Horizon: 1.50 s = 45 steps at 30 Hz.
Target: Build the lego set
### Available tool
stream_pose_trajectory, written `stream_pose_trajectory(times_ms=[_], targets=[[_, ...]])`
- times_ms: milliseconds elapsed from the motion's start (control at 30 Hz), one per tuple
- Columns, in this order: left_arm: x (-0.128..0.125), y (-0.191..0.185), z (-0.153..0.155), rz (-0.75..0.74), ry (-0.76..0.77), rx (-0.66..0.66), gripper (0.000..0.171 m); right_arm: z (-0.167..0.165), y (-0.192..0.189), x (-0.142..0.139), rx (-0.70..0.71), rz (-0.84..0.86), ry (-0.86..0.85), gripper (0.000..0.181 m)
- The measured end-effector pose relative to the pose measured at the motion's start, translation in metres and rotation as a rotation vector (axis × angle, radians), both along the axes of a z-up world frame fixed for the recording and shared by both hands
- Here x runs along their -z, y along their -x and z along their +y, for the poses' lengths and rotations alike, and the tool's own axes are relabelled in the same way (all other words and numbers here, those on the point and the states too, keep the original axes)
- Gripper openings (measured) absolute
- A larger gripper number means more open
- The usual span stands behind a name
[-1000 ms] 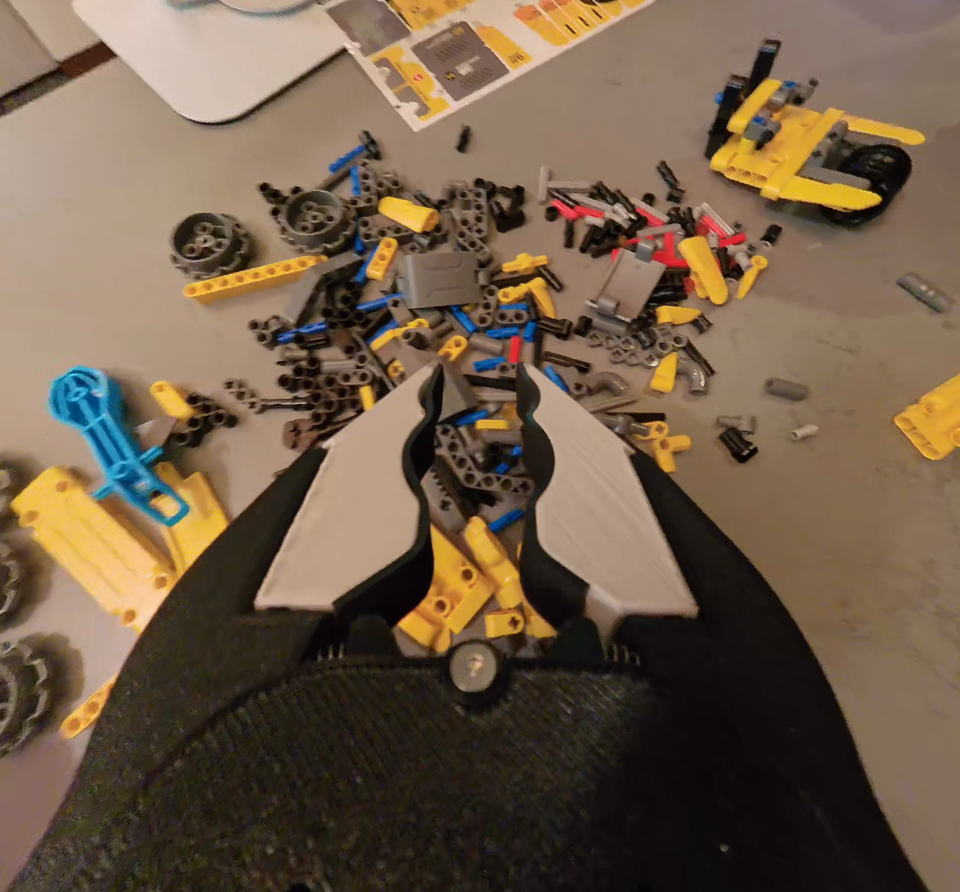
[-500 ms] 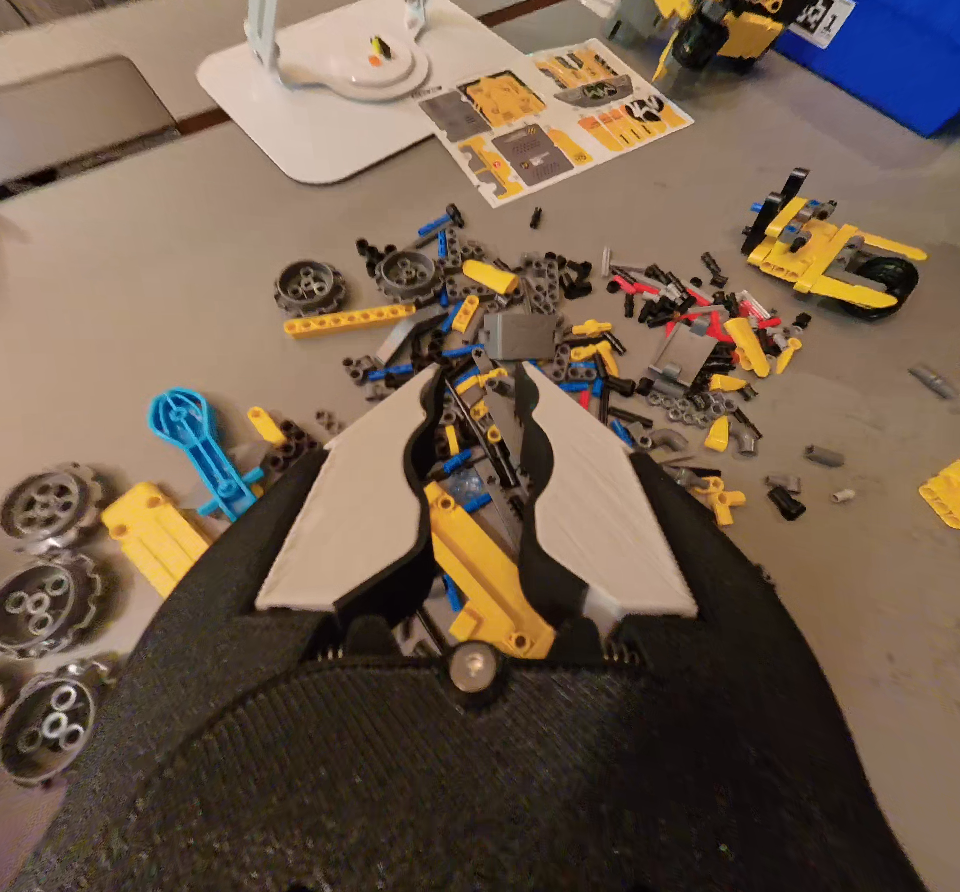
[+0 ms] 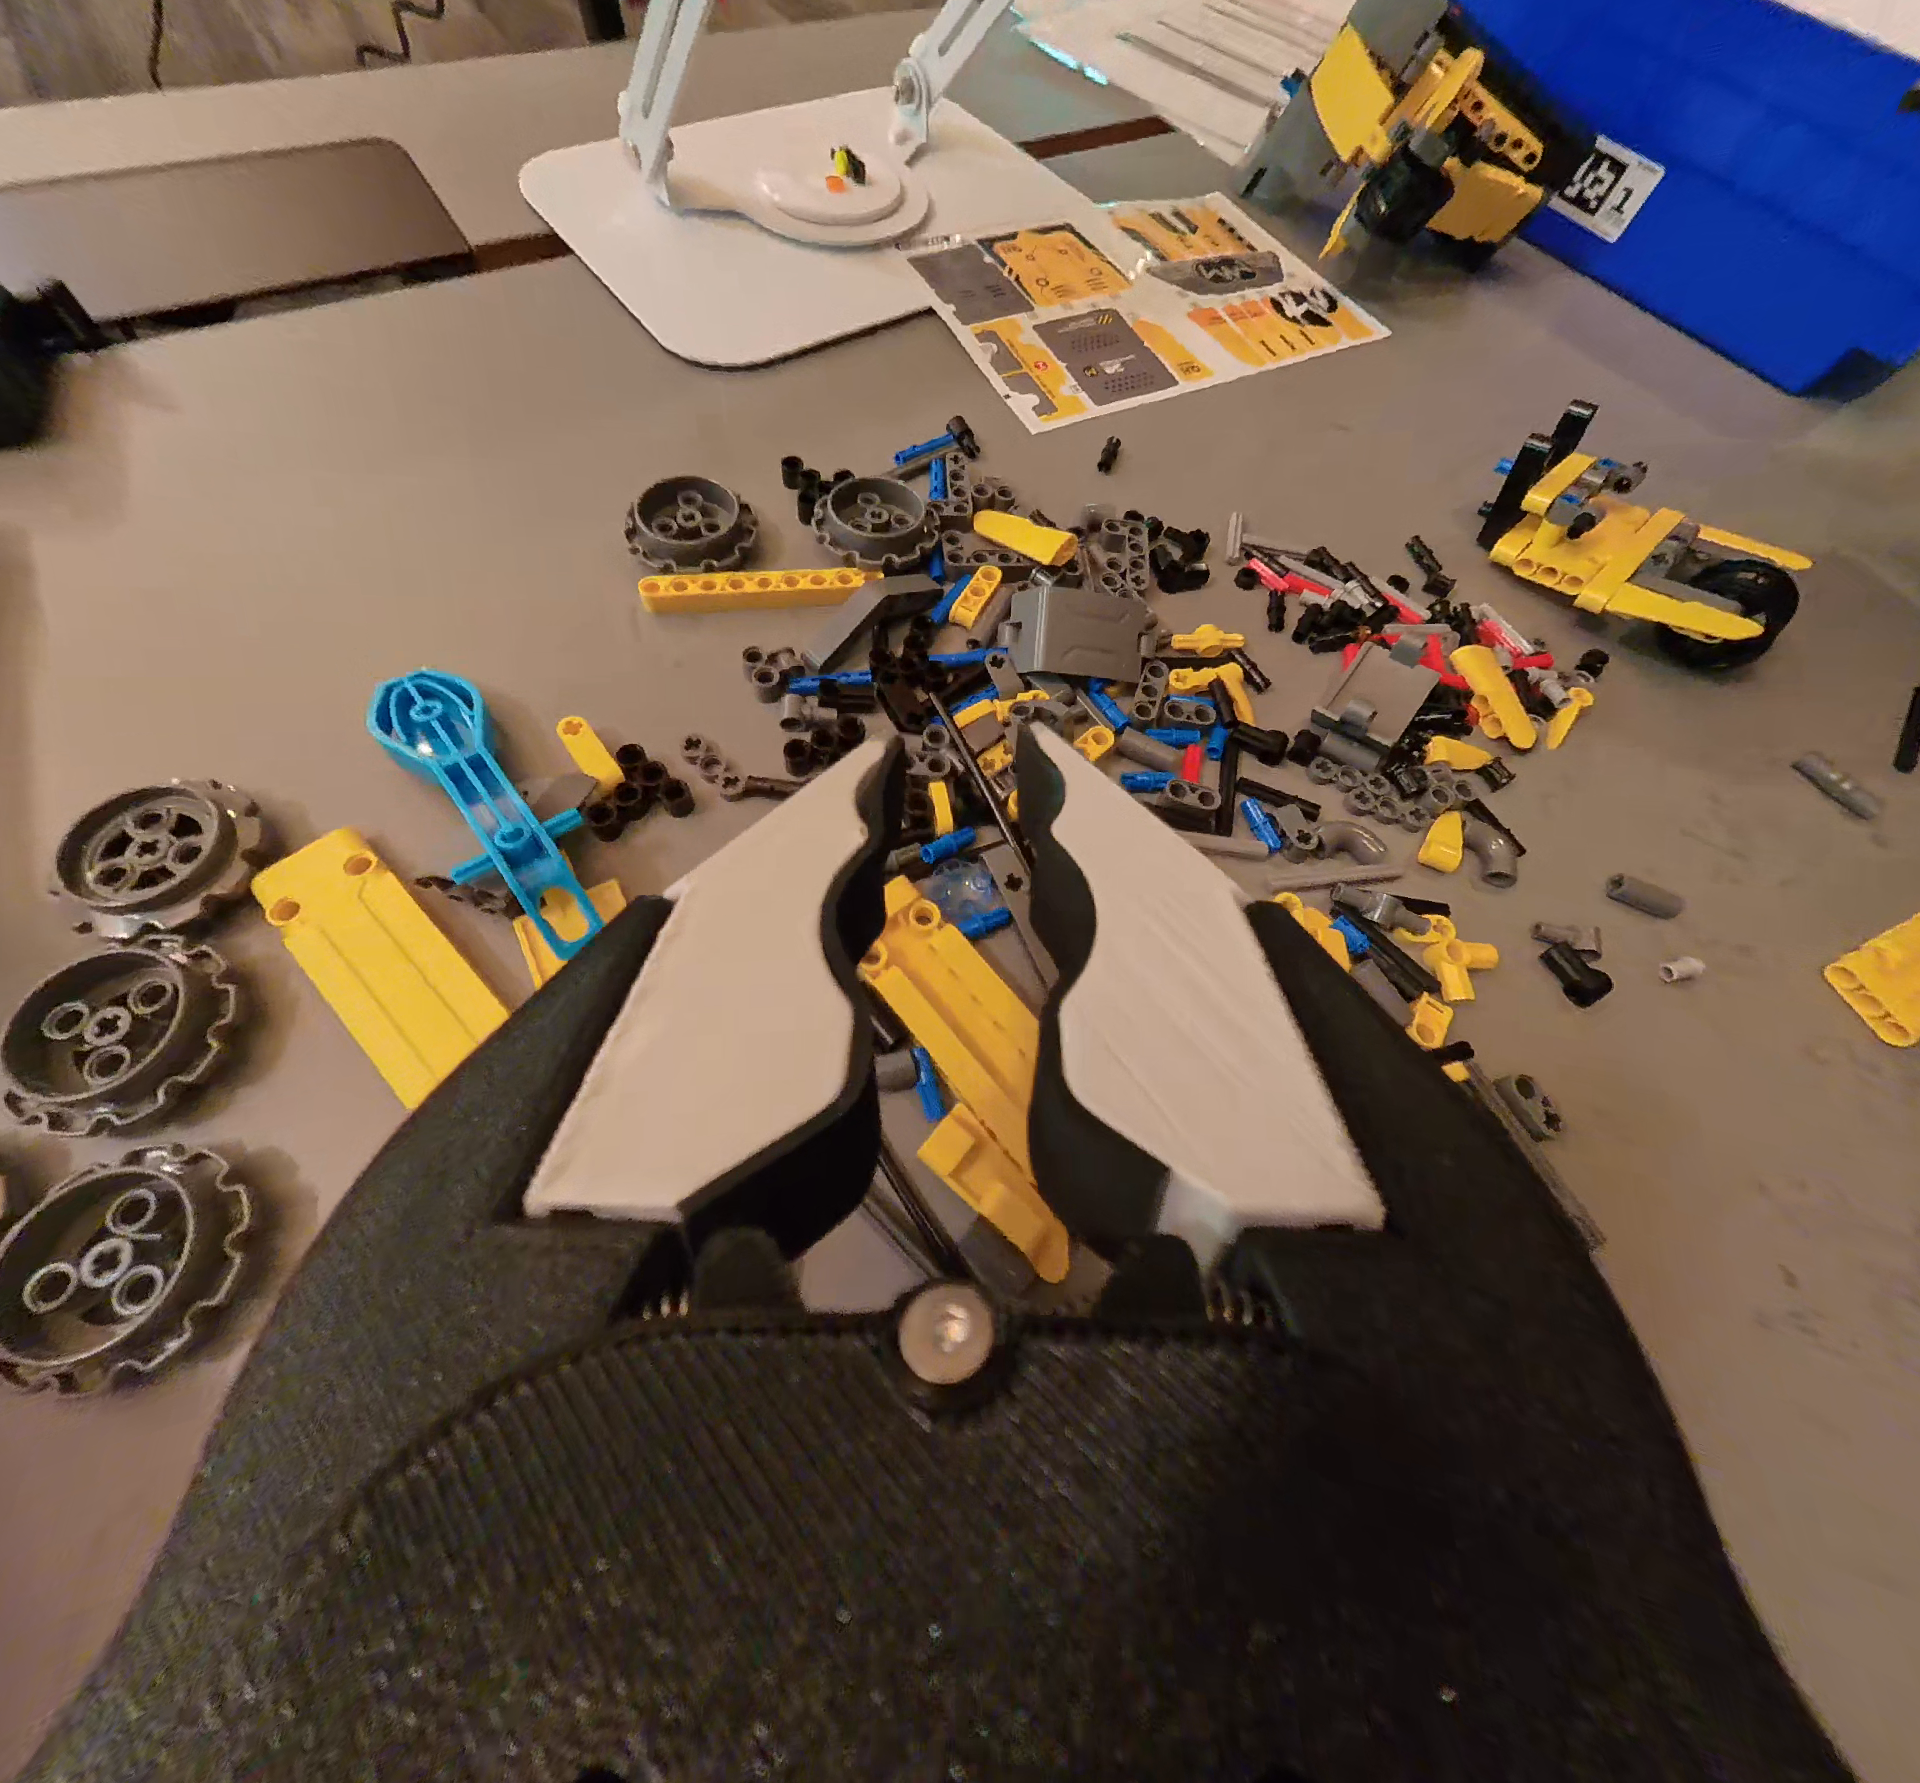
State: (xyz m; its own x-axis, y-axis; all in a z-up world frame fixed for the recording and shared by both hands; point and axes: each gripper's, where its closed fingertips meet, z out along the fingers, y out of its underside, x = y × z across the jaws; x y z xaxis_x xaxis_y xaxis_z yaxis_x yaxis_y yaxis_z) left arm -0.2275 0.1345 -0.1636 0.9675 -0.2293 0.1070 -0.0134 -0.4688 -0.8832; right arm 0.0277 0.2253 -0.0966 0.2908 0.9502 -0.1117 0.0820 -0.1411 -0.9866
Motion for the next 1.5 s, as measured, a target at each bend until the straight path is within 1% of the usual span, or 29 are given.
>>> stream_pose_trajectory(times_ms=[100,167,367,600,700,933,1200,1500], targets=[[-0.0099,0.0005,0.0000,0.018,-0.059,-0.003,0.016,-0.0008,0.0017,0.0022,-0.003,-0.011,-0.003,0.042],[-0.0122,0.0017,-0.0001,0.018,-0.073,-0.007,0.015,-0.0013,0.0029,0.0041,-0.006,-0.018,-0.002,0.042],[-0.0102,0.0016,0.0000,-0.006,-0.070,-0.002,0.015,-0.0027,0.0044,0.0057,-0.011,-0.025,-0.002,0.042],[-0.0039,0.0004,0.0011,0.019,-0.045,0.002,0.015,-0.0040,0.0049,0.0053,-0.014,-0.028,-0.008,0.042],[-0.0041,0.0047,0.0008,0.038,-0.047,-0.016,0.015,-0.0042,0.0049,0.0050,-0.013,-0.031,-0.014,0.042],[-0.0070,0.0076,0.0000,0.006,-0.062,-0.024,0.016,-0.0053,0.0061,0.0059,-0.017,-0.035,-0.014,0.042],[-0.0035,0.0064,0.0005,0.018,-0.048,-0.019,0.016,-0.0076,0.0094,0.0100,-0.023,-0.060,-0.025,0.042],[-0.0024,0.0071,0.0006,0.019,-0.044,-0.021,0.016,-0.0081,0.0081,0.0064,-0.021,-0.047,-0.031,0.042]])
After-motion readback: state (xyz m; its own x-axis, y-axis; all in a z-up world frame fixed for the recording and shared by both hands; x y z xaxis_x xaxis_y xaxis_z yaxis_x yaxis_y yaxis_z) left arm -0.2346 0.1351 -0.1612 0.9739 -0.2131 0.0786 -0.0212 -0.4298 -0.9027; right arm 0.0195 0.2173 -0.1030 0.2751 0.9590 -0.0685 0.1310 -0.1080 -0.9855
